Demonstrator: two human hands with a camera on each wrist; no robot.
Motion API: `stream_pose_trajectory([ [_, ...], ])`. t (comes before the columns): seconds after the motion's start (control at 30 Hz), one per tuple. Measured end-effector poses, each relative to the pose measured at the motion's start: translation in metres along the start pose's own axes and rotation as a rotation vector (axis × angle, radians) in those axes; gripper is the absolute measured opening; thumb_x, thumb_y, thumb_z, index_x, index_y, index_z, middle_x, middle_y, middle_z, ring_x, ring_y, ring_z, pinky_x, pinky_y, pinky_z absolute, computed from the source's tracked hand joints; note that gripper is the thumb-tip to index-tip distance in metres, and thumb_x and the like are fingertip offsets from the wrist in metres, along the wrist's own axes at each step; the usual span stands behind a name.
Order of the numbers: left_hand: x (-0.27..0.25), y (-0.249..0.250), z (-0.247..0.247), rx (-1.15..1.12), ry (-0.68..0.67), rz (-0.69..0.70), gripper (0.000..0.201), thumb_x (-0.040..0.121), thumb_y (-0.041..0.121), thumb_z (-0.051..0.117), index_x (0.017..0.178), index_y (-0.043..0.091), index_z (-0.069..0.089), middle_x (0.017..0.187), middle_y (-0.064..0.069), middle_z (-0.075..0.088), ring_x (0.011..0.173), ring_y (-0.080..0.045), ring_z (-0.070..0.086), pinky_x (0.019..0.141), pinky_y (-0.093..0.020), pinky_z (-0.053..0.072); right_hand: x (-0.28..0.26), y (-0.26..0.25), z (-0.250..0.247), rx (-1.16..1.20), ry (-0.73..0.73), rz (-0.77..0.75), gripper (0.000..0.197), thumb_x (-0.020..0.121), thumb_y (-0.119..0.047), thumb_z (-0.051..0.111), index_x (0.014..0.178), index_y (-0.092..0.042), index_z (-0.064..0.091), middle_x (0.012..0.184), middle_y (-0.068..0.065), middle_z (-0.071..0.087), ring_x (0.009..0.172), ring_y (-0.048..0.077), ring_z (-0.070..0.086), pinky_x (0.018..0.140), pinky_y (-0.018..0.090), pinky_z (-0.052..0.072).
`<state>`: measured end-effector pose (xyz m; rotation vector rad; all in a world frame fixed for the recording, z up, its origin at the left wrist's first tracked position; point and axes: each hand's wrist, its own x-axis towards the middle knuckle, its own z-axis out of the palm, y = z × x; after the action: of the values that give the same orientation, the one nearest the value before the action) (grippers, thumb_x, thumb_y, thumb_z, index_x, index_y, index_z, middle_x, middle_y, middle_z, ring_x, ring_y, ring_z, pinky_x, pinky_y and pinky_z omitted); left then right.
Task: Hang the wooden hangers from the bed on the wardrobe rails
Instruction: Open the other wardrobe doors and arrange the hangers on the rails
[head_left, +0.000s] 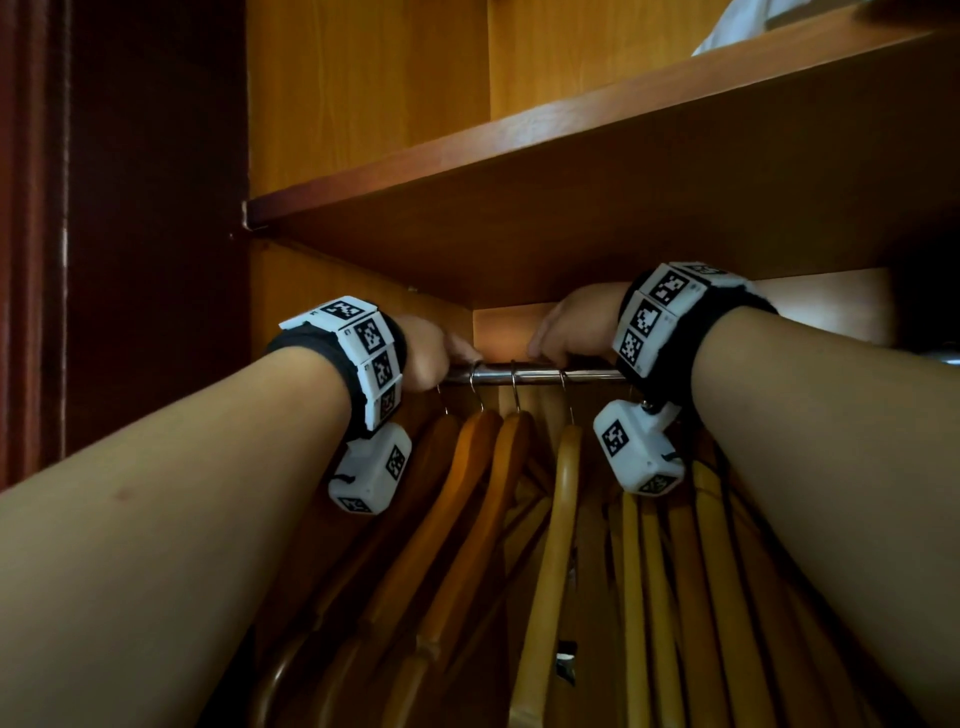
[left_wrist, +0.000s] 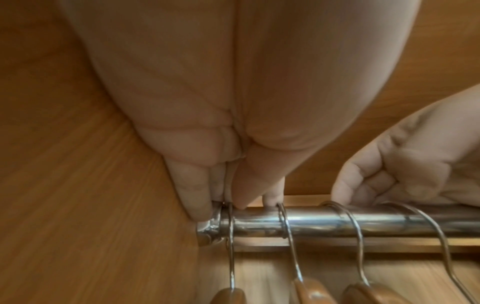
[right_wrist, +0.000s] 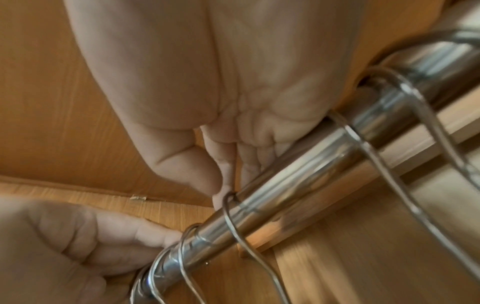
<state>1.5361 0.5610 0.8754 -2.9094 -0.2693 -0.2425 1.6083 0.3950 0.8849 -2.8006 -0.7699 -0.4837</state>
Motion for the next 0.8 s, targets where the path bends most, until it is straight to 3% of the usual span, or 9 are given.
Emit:
stream_pose_trajectory([
  [0.07, 0.001, 0.001, 0.0, 0.002, -0.016, 0.003, 0.071, 0.099, -0.005, 0.041, 0.153, 0.04, 0.032, 0.159, 0.001, 0.035, 0.138, -0.023, 0.042, 0.111, -0.038, 0.04, 0.002, 0.004, 0.0, 0.003, 0.001, -0.011, 0.049, 0.075, -0.026, 0.072, 0.122, -0.015, 0.066, 0.124, 0.007, 0.063, 0.115, 0.028, 0.059, 0.101, 0.042, 0.048],
  [0.2, 0.007, -0.001, 0.001, -0.009, -0.051, -0.002, 0.071, 0.098, -0.005, 0.045, 0.152, 0.039, 0.033, 0.156, 0.001, 0.037, 0.135, -0.022, 0.045, 0.108, -0.036, 0.041, 0.0, 0.009, -0.001, 0.037, 0.017, -0.04, 0.056, 0.062, -0.038, 0.079, 0.116, -0.026, 0.07, 0.12, 0.003, 0.067, 0.111, 0.027, 0.062, 0.097, 0.043, 0.051],
  [0.23, 0.009, -0.002, 0.002, -0.003, -0.049, -0.005, 0.071, 0.098, -0.004, 0.046, 0.152, 0.04, 0.033, 0.156, 0.002, 0.037, 0.136, -0.022, 0.044, 0.109, -0.036, 0.041, -0.003, 0.008, -0.002, 0.026, 0.002, -0.047, 0.055, 0.064, -0.039, 0.079, 0.118, -0.028, 0.07, 0.124, 0.0, 0.065, 0.114, 0.025, 0.06, 0.1, 0.043, 0.049],
  [0.3, 0.01, -0.003, 0.002, 0.01, -0.025, -0.009, 0.069, 0.099, -0.001, 0.046, 0.152, 0.041, 0.032, 0.158, 0.002, 0.035, 0.138, -0.021, 0.042, 0.111, -0.037, 0.039, -0.008, 0.005, -0.003, -0.035, -0.062, -0.077, 0.045, 0.082, -0.032, 0.073, 0.126, -0.03, 0.064, 0.134, -0.008, 0.054, 0.127, 0.02, 0.05, 0.109, 0.039, 0.04],
  [0.37, 0.008, -0.002, 0.003, 0.008, -0.004, 0.005, 0.066, 0.099, -0.001, 0.044, 0.151, 0.04, 0.035, 0.156, 0.002, 0.039, 0.137, -0.021, 0.043, 0.11, -0.036, 0.039, -0.009, 0.004, -0.003, -0.017, -0.094, -0.08, 0.038, 0.091, -0.023, 0.067, 0.128, -0.03, 0.061, 0.141, -0.006, 0.05, 0.134, 0.018, 0.043, 0.114, 0.039, 0.033],
  [0.47, 0.006, 0.0, 0.002, 0.004, -0.017, 0.009, 0.066, 0.1, -0.003, 0.043, 0.151, 0.038, 0.035, 0.156, 0.001, 0.038, 0.138, -0.021, 0.042, 0.104, -0.032, 0.037, -0.005, 0.004, -0.002, 0.062, -0.114, -0.094, 0.037, 0.089, -0.019, 0.07, 0.124, -0.03, 0.064, 0.143, -0.002, 0.05, 0.135, 0.019, 0.043, 0.114, 0.042, 0.034],
  [0.57, 0.003, 0.002, 0.001, -0.008, -0.025, -0.002, 0.067, 0.1, -0.002, 0.044, 0.152, 0.038, 0.032, 0.157, 0.001, 0.035, 0.137, -0.022, 0.043, 0.109, -0.035, 0.04, -0.005, 0.006, -0.002, 0.088, -0.111, -0.1, 0.035, 0.087, -0.019, 0.072, 0.116, -0.035, 0.065, 0.143, -0.003, 0.051, 0.136, 0.018, 0.043, 0.114, 0.042, 0.033],
  [0.7, -0.006, 0.003, 0.001, -0.022, 0.014, 0.014, 0.065, 0.102, 0.0, 0.041, 0.153, 0.039, 0.032, 0.154, 0.002, 0.04, 0.131, -0.021, 0.048, 0.107, -0.034, 0.043, -0.01, 0.006, -0.002, 0.082, -0.087, -0.129, 0.042, 0.091, -0.019, 0.068, 0.127, -0.039, 0.061, 0.149, -0.007, 0.045, 0.139, 0.016, 0.037, 0.113, 0.033, 0.031],
  [0.8, -0.011, 0.006, -0.001, -0.007, 0.013, 0.004, 0.065, 0.103, 0.0, 0.04, 0.155, 0.037, 0.03, 0.156, 0.0, 0.038, 0.132, -0.021, 0.047, 0.103, -0.03, 0.041, -0.014, 0.005, -0.003, 0.072, -0.085, -0.159, 0.04, 0.095, -0.02, 0.063, 0.13, -0.039, 0.059, 0.149, -0.006, 0.045, 0.14, 0.015, 0.037, 0.115, 0.034, 0.03],
])
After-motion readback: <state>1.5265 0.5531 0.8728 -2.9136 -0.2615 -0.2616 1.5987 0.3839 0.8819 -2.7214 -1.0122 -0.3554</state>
